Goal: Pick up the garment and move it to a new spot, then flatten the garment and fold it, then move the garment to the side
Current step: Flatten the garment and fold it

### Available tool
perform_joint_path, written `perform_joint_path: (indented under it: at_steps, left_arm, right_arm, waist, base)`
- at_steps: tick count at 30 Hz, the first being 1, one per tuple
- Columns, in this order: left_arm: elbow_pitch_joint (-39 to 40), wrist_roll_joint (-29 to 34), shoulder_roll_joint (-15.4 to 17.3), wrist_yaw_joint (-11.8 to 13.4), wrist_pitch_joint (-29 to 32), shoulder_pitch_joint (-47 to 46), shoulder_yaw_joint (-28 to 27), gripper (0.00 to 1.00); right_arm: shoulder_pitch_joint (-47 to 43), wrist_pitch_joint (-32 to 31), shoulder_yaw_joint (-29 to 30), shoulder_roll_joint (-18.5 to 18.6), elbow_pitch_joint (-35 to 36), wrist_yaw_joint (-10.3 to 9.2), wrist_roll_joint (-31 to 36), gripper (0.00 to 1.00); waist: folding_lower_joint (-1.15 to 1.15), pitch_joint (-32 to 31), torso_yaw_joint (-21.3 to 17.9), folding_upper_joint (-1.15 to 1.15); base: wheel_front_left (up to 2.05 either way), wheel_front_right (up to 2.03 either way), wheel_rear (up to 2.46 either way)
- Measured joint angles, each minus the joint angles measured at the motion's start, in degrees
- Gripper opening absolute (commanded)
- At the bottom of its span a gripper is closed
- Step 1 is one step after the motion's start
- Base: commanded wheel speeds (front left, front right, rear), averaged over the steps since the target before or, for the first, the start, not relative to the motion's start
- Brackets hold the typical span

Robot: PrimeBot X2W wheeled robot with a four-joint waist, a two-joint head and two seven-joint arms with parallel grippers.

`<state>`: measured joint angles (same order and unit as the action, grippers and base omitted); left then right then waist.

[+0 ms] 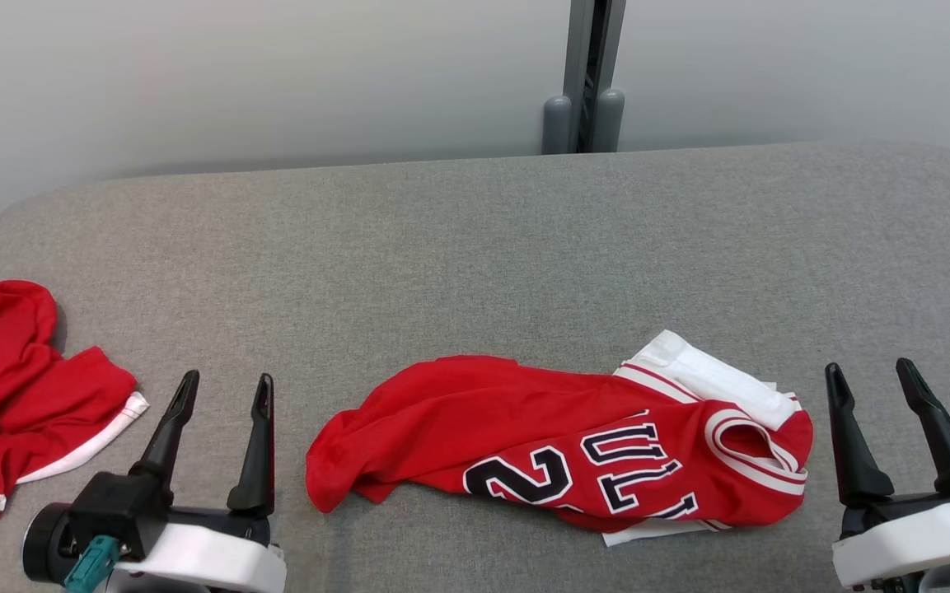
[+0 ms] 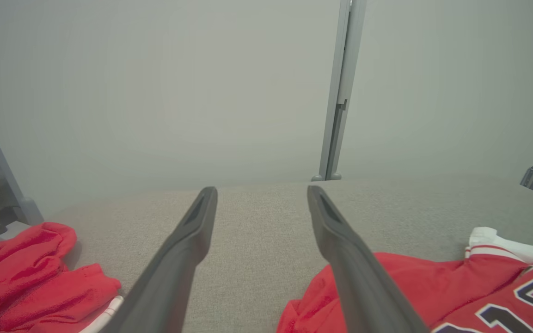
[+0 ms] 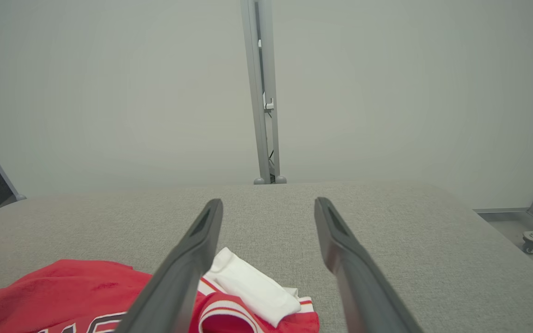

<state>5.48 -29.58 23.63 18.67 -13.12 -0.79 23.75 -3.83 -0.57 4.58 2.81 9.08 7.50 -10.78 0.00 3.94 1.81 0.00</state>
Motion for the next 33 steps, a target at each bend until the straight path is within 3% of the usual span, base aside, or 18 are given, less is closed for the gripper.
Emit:
perform_joint_path:
  at_steps: [8, 12, 18, 24, 25, 26, 27, 33]
  left_arm:
    - [-3.14, -3.04, -0.23, -4.3, 7.92, -3.65, 3.99, 1.0]
    - [-5.48, -5.78, -1.09, -4.98, 11.82, -2.16, 5.55, 1.0]
    - [-7.45, -9.37, -2.36, -5.03, 13.67, 0.11, 5.42, 1.0]
    - [-9.27, -12.1, -3.07, -6.93, 14.63, -0.25, 5.11, 1.0]
    - [-9.54, -12.38, -3.21, -7.17, 14.6, -0.6, 5.03, 0.89]
    - [-9.88, -12.76, -3.24, -7.76, 14.68, -0.99, 4.91, 0.39]
    - [-10.13, -13.41, -3.33, -8.22, 14.88, -1.21, 4.79, 0.0]
    - [-11.69, -14.36, -3.81, -9.61, 13.6, -2.17, 4.19, 0.0]
  right_arm:
    - [0.93, -0.16, -0.59, 0.0, 0.11, 0.0, -0.12, 1.0]
    - [1.06, -0.16, -0.98, -0.01, -0.32, 0.0, -0.36, 1.0]
    - [1.98, 0.19, -0.34, -0.01, -0.99, 0.0, -0.88, 1.0]
    - [3.0, 0.57, -0.35, -0.01, -1.41, 0.0, -1.27, 1.0]
    - [3.32, 0.58, -0.33, -0.01, -1.4, 0.0, -1.29, 1.0]
    - [3.48, 0.59, -0.24, -0.01, -1.47, 0.0, -1.3, 1.0]
    - [3.53, 0.6, -0.07, -0.01, -1.63, 0.0, -1.31, 1.0]
    - [4.3, 1.03, 1.3, -0.02, -1.76, 0.0, -1.38, 1.0]
  waist:
    - [0.0, 2.31, 0.21, 0.0]
    - [0.0, 3.51, -0.26, 0.0]
    - [0.0, 5.36, -0.75, 0.0]
    - [0.0, 6.8, -1.01, 0.0]
    - [0.0, 7.07, -1.12, 0.0]
    - [0.0, 7.28, -1.23, 0.0]
    - [0.0, 7.46, -1.35, 0.0]
    - [0.0, 8.46, -1.69, 0.0]
  base:
    - [0.0, 0.0, 0.0]
    - [0.0, 0.0, 0.0]
    - [0.0, 0.0, 0.0]
    - [0.0, 0.0, 0.0]
    - [0.0, 0.0, 0.0]
    - [0.0, 0.0, 0.0]
    - [0.0, 0.0, 0.0]
    - [0.0, 0.0, 0.0]
